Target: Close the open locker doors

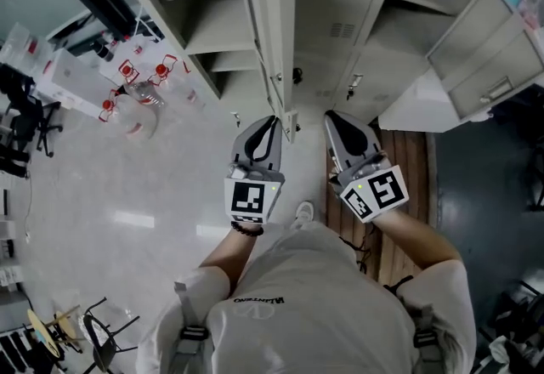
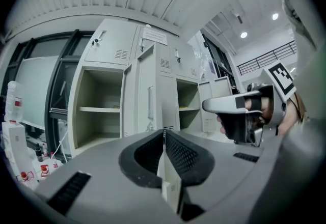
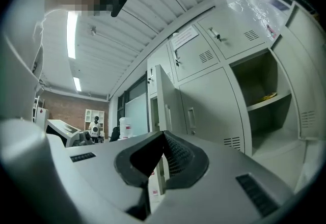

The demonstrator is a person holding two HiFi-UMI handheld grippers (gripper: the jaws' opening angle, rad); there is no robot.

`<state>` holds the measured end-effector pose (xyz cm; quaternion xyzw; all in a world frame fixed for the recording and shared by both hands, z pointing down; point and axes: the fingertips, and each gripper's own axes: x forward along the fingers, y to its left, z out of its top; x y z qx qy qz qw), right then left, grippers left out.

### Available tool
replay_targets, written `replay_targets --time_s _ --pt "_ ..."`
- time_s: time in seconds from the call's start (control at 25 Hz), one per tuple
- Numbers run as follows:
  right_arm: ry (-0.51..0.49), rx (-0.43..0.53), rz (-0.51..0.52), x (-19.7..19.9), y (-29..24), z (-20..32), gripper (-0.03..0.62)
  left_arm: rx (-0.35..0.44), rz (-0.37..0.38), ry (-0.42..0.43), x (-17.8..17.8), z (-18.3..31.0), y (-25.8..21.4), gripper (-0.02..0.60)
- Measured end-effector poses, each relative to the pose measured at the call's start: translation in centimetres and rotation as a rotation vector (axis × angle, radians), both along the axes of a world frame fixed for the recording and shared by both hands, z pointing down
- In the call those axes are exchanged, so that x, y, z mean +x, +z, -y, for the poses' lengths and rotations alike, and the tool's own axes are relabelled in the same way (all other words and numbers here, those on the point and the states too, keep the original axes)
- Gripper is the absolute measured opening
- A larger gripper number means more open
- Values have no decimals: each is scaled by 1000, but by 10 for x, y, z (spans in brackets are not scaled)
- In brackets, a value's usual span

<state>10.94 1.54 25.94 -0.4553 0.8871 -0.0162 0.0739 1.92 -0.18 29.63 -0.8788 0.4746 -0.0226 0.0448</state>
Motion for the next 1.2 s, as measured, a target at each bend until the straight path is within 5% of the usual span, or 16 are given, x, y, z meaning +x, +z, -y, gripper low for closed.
replay_targets --time_s 0.36,0.64,0.88,1.2 --pt "-62 -11 -6 -7 11 38 11 -43 39 -80 20 45 26 51" --pt "5 -16 3 -4 12 54 11 -73 47 -90 27 73 43 137" --pt "45 -22 3 -4 13 63 11 -99 85 -86 37 88 59 128" --pt "-140 22 52 -46 -11 74 11 -106 58 -9 -6 81 59 92"
